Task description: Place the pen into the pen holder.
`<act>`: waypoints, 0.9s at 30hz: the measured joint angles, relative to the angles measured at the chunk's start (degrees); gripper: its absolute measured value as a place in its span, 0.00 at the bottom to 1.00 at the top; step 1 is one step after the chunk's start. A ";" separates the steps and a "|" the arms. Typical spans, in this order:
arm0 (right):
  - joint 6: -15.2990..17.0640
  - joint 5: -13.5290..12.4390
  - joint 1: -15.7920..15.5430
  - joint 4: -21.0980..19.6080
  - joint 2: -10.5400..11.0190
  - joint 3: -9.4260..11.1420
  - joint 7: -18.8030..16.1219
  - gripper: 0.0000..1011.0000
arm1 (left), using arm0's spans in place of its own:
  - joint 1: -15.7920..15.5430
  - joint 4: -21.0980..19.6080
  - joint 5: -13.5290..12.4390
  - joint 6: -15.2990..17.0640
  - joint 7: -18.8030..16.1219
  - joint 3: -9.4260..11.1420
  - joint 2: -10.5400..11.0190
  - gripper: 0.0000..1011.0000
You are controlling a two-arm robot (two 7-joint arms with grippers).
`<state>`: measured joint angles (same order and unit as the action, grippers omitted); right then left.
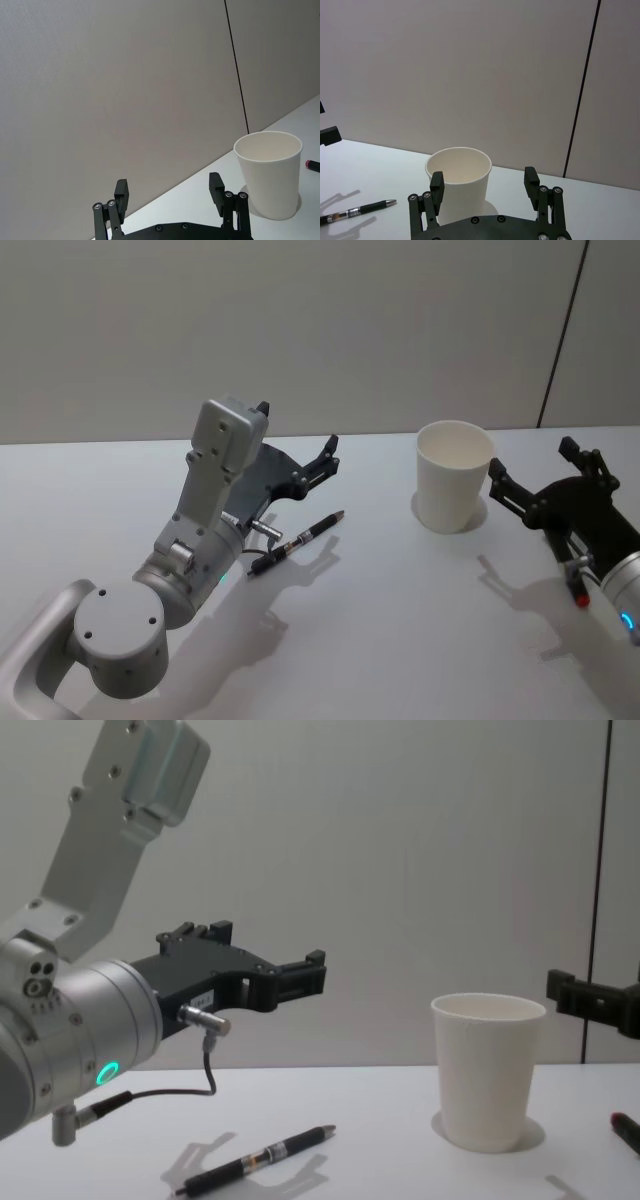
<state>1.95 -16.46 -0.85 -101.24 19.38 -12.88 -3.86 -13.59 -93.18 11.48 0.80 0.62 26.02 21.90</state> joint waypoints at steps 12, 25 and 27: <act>0.53 -0.80 -1.88 -1.71 1.76 1.19 0.70 0.99 | 0.00 0.00 0.00 0.00 0.00 0.00 0.00 0.99; 3.08 -2.06 -6.14 -5.77 4.79 2.97 3.23 0.99 | 0.00 0.00 0.00 0.00 0.00 0.00 0.00 0.99; 4.20 -2.73 -7.06 -6.83 5.29 3.43 4.22 0.99 | 0.00 0.00 0.00 0.00 0.00 0.00 0.00 0.99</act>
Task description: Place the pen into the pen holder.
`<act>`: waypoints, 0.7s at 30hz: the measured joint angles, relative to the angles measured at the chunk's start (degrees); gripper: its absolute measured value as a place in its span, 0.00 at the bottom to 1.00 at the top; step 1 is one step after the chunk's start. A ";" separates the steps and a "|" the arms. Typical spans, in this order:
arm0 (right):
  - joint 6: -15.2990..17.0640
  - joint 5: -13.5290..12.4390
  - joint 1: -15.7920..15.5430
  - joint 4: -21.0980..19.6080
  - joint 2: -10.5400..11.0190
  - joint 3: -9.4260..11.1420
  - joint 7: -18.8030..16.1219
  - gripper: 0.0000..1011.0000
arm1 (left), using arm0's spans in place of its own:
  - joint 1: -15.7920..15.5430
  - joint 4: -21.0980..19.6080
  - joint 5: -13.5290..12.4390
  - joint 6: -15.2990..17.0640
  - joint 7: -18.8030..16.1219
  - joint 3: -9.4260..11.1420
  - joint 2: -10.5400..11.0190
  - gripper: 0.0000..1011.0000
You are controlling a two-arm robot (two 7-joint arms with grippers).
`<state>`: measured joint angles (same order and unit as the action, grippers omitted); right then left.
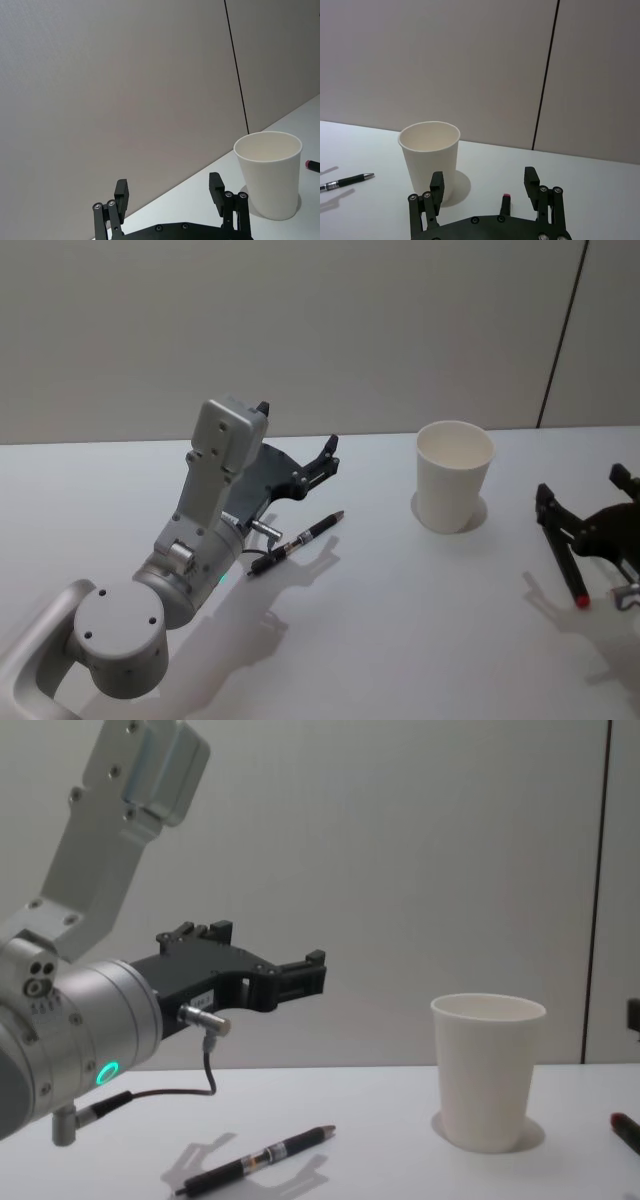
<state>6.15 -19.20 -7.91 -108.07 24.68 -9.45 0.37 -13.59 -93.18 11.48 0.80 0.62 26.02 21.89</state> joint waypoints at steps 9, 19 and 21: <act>5.42 -2.84 -1.26 -2.72 0.26 1.23 3.82 0.99 | 0.00 0.00 0.00 0.00 0.00 0.00 0.00 0.99; 14.77 -7.12 0.20 -4.00 -1.27 2.36 8.68 0.99 | 0.00 0.00 0.00 0.00 0.00 0.00 0.00 0.99; 16.63 -7.77 1.09 -3.64 -1.80 2.50 9.42 0.99 | 0.00 0.00 0.00 0.00 0.00 0.00 0.00 0.99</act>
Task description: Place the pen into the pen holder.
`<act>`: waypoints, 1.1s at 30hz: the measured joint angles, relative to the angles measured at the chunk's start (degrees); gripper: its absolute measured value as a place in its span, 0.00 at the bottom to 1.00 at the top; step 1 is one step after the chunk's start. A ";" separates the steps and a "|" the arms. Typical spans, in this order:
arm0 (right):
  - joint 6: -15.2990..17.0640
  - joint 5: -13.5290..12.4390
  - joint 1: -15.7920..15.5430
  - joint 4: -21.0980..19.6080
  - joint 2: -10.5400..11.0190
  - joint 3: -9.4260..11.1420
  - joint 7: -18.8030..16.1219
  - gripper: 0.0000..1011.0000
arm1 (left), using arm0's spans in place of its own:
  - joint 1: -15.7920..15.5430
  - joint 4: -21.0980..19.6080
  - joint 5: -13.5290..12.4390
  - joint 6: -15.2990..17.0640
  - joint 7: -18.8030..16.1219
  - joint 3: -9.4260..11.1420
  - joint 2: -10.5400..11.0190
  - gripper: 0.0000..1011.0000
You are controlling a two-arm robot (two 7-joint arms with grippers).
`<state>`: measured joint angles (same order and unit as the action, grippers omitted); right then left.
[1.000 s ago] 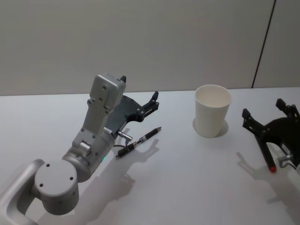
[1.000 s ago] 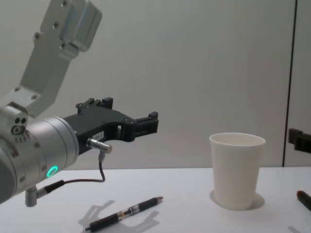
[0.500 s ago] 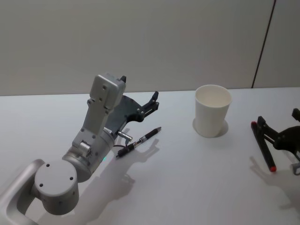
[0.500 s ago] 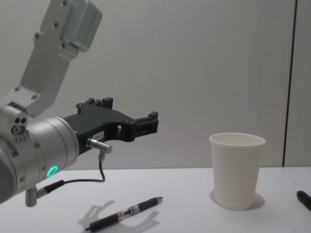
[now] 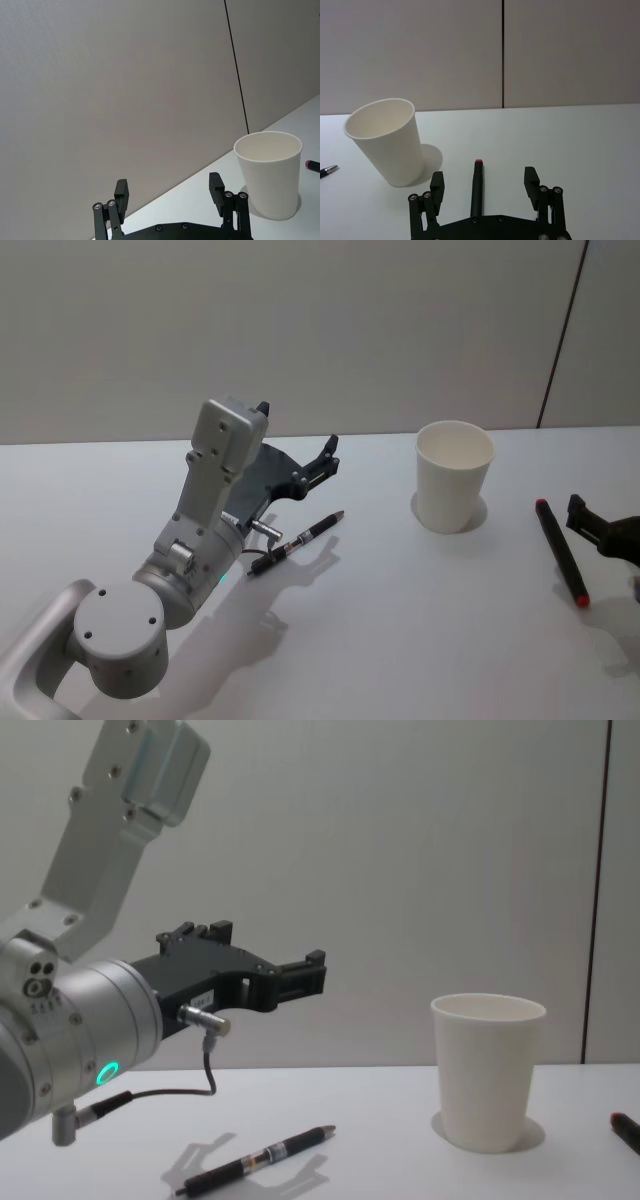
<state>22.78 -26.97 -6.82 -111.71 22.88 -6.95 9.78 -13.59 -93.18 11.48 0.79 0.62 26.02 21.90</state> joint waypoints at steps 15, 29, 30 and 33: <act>8.58 2.19 5.94 4.46 -2.70 -0.93 1.06 0.99 | 0.00 0.00 0.00 0.00 0.00 0.00 0.00 0.99; 12.31 7.94 10.90 10.87 -5.14 -2.85 -0.77 0.99 | 0.00 0.00 0.00 0.00 0.00 0.00 0.00 0.99; 12.56 8.36 11.37 11.56 -5.45 -3.02 -0.89 0.99 | 0.00 0.00 0.00 0.00 0.00 0.00 0.00 0.99; 12.86 9.03 12.00 12.59 -5.90 -3.27 -1.11 0.99 | 0.00 0.00 0.00 0.00 0.00 0.00 0.00 0.99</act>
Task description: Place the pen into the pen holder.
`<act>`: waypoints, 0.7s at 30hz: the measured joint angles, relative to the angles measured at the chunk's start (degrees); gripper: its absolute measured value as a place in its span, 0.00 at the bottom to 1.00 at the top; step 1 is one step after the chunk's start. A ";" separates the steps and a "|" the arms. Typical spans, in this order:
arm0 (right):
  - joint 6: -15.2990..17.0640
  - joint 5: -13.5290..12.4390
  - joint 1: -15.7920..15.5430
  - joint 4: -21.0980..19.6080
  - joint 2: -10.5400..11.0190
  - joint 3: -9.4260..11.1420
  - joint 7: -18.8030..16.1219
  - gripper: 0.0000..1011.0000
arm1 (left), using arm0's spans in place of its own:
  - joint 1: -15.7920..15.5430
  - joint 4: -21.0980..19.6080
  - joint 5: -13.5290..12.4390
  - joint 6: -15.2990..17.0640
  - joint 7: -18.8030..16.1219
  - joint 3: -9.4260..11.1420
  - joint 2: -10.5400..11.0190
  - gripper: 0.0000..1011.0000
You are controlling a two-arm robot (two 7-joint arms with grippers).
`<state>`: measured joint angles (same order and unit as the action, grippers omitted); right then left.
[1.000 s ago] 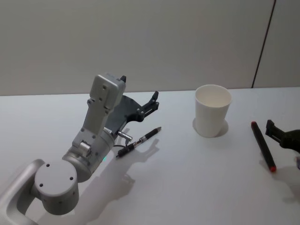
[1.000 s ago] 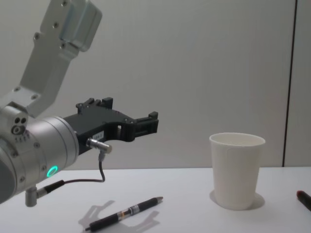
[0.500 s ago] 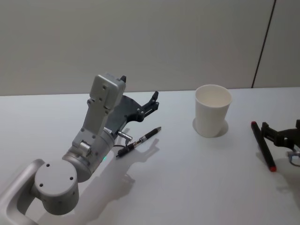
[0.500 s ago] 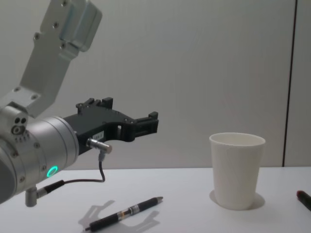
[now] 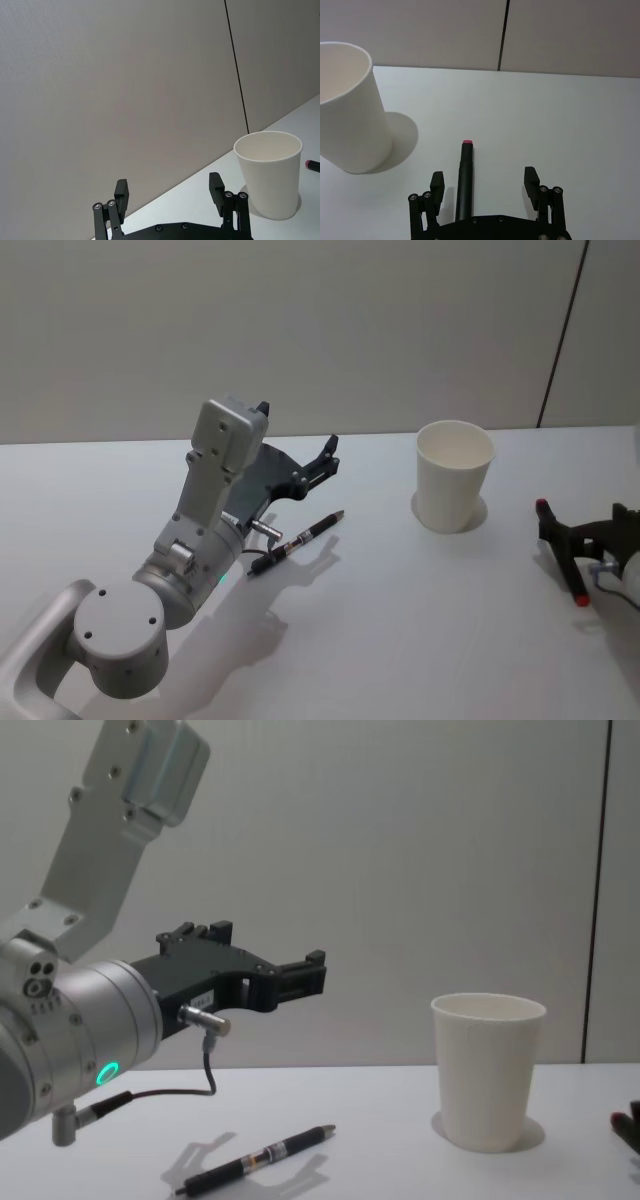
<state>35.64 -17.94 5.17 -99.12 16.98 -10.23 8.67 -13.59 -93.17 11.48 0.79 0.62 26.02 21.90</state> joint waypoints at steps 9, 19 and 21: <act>0.47 1.75 2.17 3.85 -1.98 -1.04 -0.66 0.99 | 0.00 0.00 0.00 0.00 0.00 0.00 0.00 0.99; 0.33 3.14 2.99 6.33 -3.54 -2.05 -1.43 0.99 | 0.00 0.00 0.00 0.00 0.00 0.00 0.00 0.99; 0.12 3.40 3.00 6.62 -3.83 -2.23 -1.48 0.99 | 0.00 0.00 0.00 0.00 0.00 0.00 0.00 0.99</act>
<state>35.77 -14.54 8.18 -92.50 13.15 -12.46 7.19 -13.59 -93.18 11.48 0.79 0.62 26.02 21.89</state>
